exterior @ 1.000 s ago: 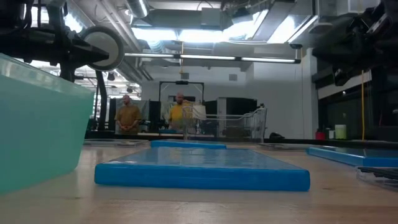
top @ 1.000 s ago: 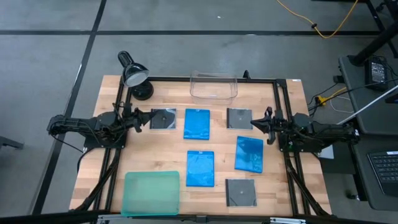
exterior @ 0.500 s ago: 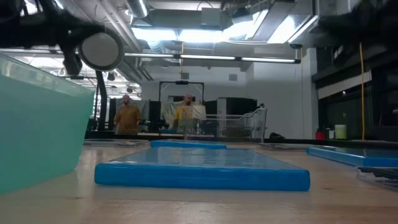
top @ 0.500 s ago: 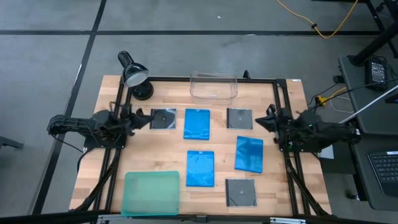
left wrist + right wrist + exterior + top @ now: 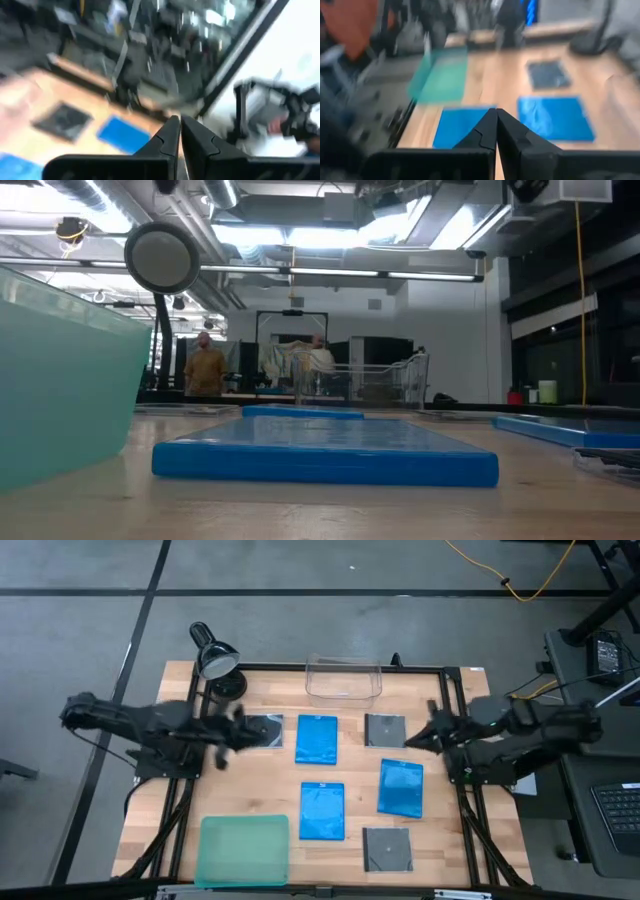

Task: Pick & place jewel cases by type
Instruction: Put the bottom left blue CD case into the blue bin

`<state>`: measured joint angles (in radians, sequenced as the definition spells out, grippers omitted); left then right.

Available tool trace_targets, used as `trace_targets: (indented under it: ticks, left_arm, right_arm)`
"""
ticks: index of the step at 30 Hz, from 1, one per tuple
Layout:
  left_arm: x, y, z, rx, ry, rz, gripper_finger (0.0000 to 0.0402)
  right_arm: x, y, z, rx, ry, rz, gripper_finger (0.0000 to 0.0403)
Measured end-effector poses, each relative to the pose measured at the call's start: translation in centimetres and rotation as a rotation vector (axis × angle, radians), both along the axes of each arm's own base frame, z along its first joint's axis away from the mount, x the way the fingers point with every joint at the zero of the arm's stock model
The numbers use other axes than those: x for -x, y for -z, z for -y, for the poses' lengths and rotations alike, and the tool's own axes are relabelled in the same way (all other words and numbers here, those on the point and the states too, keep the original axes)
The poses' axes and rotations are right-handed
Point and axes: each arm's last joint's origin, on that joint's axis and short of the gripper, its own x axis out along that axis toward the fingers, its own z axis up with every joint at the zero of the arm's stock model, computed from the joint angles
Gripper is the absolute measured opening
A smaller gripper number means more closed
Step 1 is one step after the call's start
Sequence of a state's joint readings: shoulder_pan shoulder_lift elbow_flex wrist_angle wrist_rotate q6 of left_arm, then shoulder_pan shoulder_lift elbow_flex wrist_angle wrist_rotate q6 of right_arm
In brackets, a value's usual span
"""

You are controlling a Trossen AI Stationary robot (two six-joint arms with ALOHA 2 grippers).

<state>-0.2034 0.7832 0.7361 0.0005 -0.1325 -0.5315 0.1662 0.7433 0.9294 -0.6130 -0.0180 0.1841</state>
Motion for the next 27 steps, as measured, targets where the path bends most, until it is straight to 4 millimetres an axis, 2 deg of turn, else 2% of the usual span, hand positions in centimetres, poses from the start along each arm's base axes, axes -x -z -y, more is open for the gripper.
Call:
trace_targets:
  ticks: [5, 11, 16, 20, 27]
  left_arm:
    - [-4.8, 1.6, 2.5, 0.068, 0.082, -0.173, 0.0013]
    - [-8.1, 6.4, 4.4, 0.178, 0.077, -0.415, 0.0013]
    - [-9.7, 9.7, 5.0, 0.228, 0.032, -0.561, 0.0012]
    - [-10.5, 11.5, 5.3, 0.249, 0.029, -0.641, 0.0015]
    - [-11.0, 12.9, 5.5, 0.25, 0.038, -0.697, 0.0032]
  right_arm:
    - [-2.5, 1.2, -2.3, 0.001, -0.08, -0.185, 0.0012]
    - [-3.9, 4.0, -4.3, 0.075, -0.062, -0.403, 0.0012]
    - [-5.0, 6.6, -5.0, 0.086, -0.026, -0.533, 0.0012]
    - [-5.5, 9.2, -5.5, -0.005, -0.026, -0.587, 0.0012]
    - [-5.4, 11.5, -6.5, -0.099, -0.038, -0.574, 0.0012]
